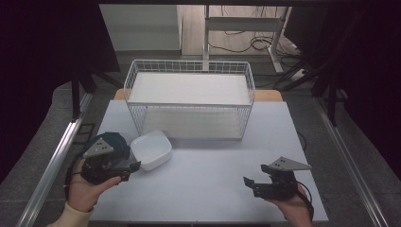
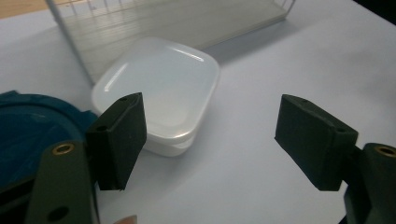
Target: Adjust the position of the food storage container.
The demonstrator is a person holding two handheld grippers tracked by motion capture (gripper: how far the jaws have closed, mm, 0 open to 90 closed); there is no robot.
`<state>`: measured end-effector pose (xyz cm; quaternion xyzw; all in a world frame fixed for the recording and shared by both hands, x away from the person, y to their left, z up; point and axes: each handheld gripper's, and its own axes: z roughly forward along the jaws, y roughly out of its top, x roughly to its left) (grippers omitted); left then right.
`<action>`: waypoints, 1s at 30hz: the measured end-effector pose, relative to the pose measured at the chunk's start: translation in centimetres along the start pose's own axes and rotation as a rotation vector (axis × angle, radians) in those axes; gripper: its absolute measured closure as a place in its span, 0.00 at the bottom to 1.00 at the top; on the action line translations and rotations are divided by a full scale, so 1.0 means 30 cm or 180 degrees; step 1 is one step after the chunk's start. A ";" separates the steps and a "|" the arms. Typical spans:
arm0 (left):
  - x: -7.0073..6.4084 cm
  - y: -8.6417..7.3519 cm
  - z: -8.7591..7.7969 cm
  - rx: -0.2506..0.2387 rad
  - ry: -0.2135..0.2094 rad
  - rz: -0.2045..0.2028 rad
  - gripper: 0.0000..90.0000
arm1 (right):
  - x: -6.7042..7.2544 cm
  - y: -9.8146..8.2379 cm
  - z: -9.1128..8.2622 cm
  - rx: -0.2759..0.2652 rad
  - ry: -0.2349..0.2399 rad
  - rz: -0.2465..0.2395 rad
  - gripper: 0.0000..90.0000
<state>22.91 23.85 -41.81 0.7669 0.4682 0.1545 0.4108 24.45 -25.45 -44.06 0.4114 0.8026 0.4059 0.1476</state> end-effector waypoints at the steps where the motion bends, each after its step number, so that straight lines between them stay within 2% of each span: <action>1: 0.013 0.007 -0.005 -0.0004 0.0001 -0.0009 0.29 | -0.002 0.000 -0.001 -0.0001 -0.0003 0.0006 0.22; 8: 0.118 0.060 -0.021 -0.0015 0.0031 -0.0143 0.32 | -0.008 -0.005 0.005 0.0018 -0.0040 -0.0003 0.22; 11: 0.164 0.082 -0.019 0.0023 0.0095 -0.0181 0.34 | -0.006 -0.007 0.009 0.0037 -0.0036 0.0007 0.22; 12: 0.164 0.082 -0.019 0.0023 0.0095 -0.0181 0.35 | -0.006 -0.008 0.011 0.0040 -0.0044 -0.0006 0.22; 13: 0.196 0.097 -0.014 0.0052 0.0122 -0.0194 0.36 | -0.006 -0.008 0.012 0.0049 -0.0044 -0.0004 0.22; 15: 0.223 0.108 -0.010 0.0057 0.0124 -0.0234 0.39 | -0.006 -0.011 0.014 0.0064 -0.0049 0.0001 0.22; 19: 0.288 0.132 0.000 0.0108 0.0115 -0.0320 0.51 | -0.006 -0.013 0.016 0.0075 -0.0058 -0.0009 0.22; 23: 0.346 0.150 0.012 0.0171 0.0194 -0.0391 0.61 | -0.009 -0.014 0.017 0.0075 -0.0069 -0.0005 0.22; 24: 0.346 0.150 0.012 0.0171 0.0194 -0.0391 0.61 | -0.009 -0.014 0.017 0.0075 -0.0069 -0.0005 0.22; 30: 0.437 0.168 0.055 0.0358 0.0301 -0.0509 0.62 | -0.013 -0.018 0.021 0.0108 -0.0097 0.0004 0.22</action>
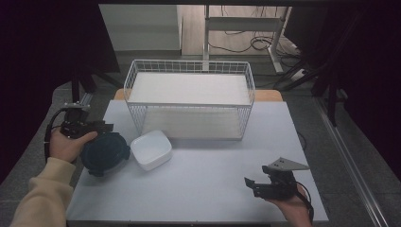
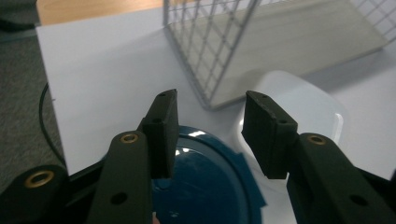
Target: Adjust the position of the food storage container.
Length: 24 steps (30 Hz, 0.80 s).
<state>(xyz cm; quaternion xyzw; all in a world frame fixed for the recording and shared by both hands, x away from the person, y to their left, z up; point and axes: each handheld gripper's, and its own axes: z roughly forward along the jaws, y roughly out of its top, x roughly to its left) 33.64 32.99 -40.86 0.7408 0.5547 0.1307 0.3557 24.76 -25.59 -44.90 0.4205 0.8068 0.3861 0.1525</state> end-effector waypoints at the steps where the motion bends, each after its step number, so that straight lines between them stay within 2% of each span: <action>1: 0.013 0.006 0.011 0.0036 0.0015 -0.0012 0.62 | 0.000 0.000 0.001 0.0001 0.0000 -0.0001 0.22; 4: 0.044 0.019 0.037 0.0102 0.0055 -0.0071 0.64 | -0.002 -0.003 0.006 0.0015 -0.0006 0.0001 0.22; 6: 0.065 0.030 0.057 0.0187 0.0161 -0.0059 0.66 | -0.004 -0.005 0.008 0.0031 -0.0016 -0.0001 0.22; 8: 0.089 0.041 0.079 0.0245 0.0208 -0.0075 0.69 | -0.004 -0.006 0.009 0.0041 -0.0029 0.0001 0.22; 10: 0.108 0.048 0.096 0.0295 0.0240 -0.0093 0.73 | -0.004 -0.006 0.008 0.0042 -0.0047 -0.0003 0.22; 12: 0.133 0.050 0.118 0.0355 0.0242 -0.0167 0.81 | -0.006 -0.007 0.006 0.0040 -0.0054 0.0001 0.22; 15: 0.154 0.047 0.142 0.0448 0.0271 -0.0207 0.91 | -0.010 -0.009 0.008 0.0051 -0.0064 0.0008 0.22; 16: 0.171 0.042 0.162 0.0542 0.0319 -0.0201 0.94 | -0.011 -0.011 0.010 0.0058 -0.0069 0.0008 0.22; 18: 0.183 0.037 0.174 0.0599 0.0384 -0.0183 0.98 | -0.013 -0.013 0.011 0.0072 -0.0078 0.0006 0.22; 21: 0.194 0.029 0.182 0.0615 0.0374 -0.0230 1.00 | -0.013 -0.015 0.013 0.0074 -0.0080 0.0005 0.22; 24: 0.207 0.008 0.203 0.0696 0.0417 -0.0229 1.00 | -0.008 -0.015 0.016 0.0092 -0.0087 -0.0006 0.22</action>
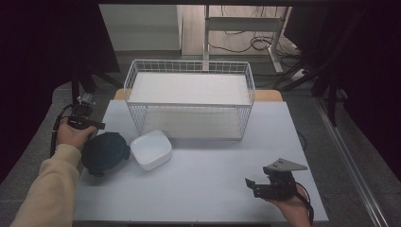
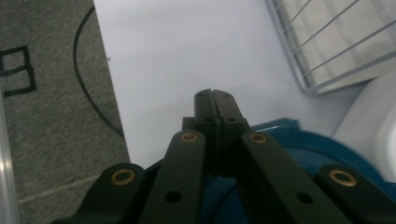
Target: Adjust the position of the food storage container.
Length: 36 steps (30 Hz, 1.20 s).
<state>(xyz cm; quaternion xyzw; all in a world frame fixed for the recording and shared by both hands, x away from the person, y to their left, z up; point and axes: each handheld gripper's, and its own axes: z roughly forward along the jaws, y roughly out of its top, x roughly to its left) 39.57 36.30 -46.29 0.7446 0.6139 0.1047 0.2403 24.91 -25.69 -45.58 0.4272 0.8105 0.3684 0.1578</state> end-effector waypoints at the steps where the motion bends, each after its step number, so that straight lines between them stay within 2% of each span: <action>1: 0.003 -0.004 0.006 0.0007 0.0003 -0.0004 1.00 | 0.001 0.000 0.001 0.0000 0.0000 -0.0009 0.22; 6: 0.011 -0.010 0.029 0.0085 0.0039 0.0082 1.00 | 0.004 -0.003 0.007 0.0019 -0.0012 -0.0015 0.22; 13: 0.008 -0.004 0.061 0.0161 -0.0016 0.0193 1.00 | 0.010 -0.011 0.030 0.0104 -0.0031 -0.0051 0.22; 19: -0.012 0.002 0.075 0.0193 0.0079 0.0306 1.00 | 0.006 -0.012 0.027 0.0105 -0.0063 -0.0022 0.22; 27: -0.009 -0.001 0.075 0.0194 0.0030 0.0353 1.00 | -0.003 -0.015 0.027 0.0142 -0.0111 0.0019 0.22; 32: -0.019 -0.008 0.069 0.0239 0.0018 0.0417 1.00 | -0.005 -0.015 0.025 0.0135 -0.0121 0.0055 0.22; 36: -0.042 -0.028 0.058 0.0292 -0.0027 0.0521 1.00 | -0.006 -0.017 0.024 0.0147 -0.0150 0.0085 0.22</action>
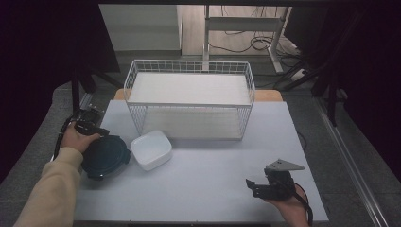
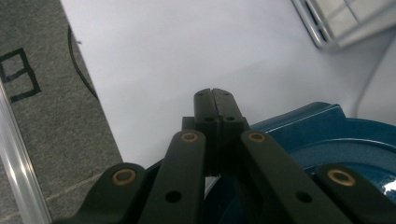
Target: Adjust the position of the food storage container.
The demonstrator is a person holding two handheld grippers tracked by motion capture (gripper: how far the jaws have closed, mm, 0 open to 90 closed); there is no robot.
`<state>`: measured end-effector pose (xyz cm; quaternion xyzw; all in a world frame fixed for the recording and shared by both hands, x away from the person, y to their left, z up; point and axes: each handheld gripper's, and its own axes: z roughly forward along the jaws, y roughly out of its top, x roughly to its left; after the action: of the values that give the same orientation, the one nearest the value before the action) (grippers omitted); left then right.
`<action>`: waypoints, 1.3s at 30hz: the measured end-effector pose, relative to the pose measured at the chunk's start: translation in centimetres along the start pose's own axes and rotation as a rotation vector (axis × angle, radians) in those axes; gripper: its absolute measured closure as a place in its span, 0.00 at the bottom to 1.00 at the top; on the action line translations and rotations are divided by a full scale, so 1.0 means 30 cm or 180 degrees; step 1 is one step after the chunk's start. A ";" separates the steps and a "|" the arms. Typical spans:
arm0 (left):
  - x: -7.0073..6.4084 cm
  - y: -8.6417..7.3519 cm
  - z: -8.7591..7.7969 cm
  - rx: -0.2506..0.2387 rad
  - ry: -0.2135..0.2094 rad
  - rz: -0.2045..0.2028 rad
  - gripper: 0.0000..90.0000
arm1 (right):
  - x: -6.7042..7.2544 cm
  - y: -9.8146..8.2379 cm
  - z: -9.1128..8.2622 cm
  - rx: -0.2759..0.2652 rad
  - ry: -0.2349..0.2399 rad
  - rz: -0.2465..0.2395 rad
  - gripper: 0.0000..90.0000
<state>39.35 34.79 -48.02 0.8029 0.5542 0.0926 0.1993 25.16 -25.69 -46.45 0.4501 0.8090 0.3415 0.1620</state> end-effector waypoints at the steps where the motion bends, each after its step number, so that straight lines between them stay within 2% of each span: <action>1: -0.008 -0.007 -0.001 -0.0019 -0.0022 0.0015 1.00 | -0.001 -0.001 0.001 0.0006 0.0002 0.0014 0.22; 4: -0.031 -0.033 -0.006 -0.0087 -0.0142 0.0029 1.00 | 0.001 -0.002 0.005 0.0019 0.0001 0.0016 0.22; 7: -0.049 -0.055 -0.011 -0.0136 -0.0202 0.0035 1.00 | 0.005 0.000 0.004 0.0015 0.0010 0.0010 0.22; 14: -0.109 -0.090 -0.023 -0.0152 -0.0250 0.0152 1.00 | 0.008 0.000 0.007 0.0024 0.0010 0.0002 0.22; 18: -0.136 -0.105 -0.032 -0.0130 -0.0230 0.0223 1.00 | 0.011 0.000 0.007 0.0026 0.0018 -0.0009 0.22; 32: -0.170 -0.180 -0.062 -0.0128 -0.0314 0.0285 1.00 | 0.018 0.001 0.011 0.0038 0.0032 -0.0024 0.22; 36: -0.172 -0.184 -0.065 -0.0120 -0.0328 0.0288 1.00 | 0.019 0.001 0.012 0.0035 0.0033 -0.0026 0.22; 39: -0.174 -0.186 -0.071 -0.0140 -0.0303 0.0353 1.00 | 0.020 0.000 0.013 0.0042 0.0036 -0.0022 0.22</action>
<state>31.90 32.12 -48.08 0.8313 0.4966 0.0772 0.2376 25.05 -25.01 -46.71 0.4464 0.8137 0.3382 0.1556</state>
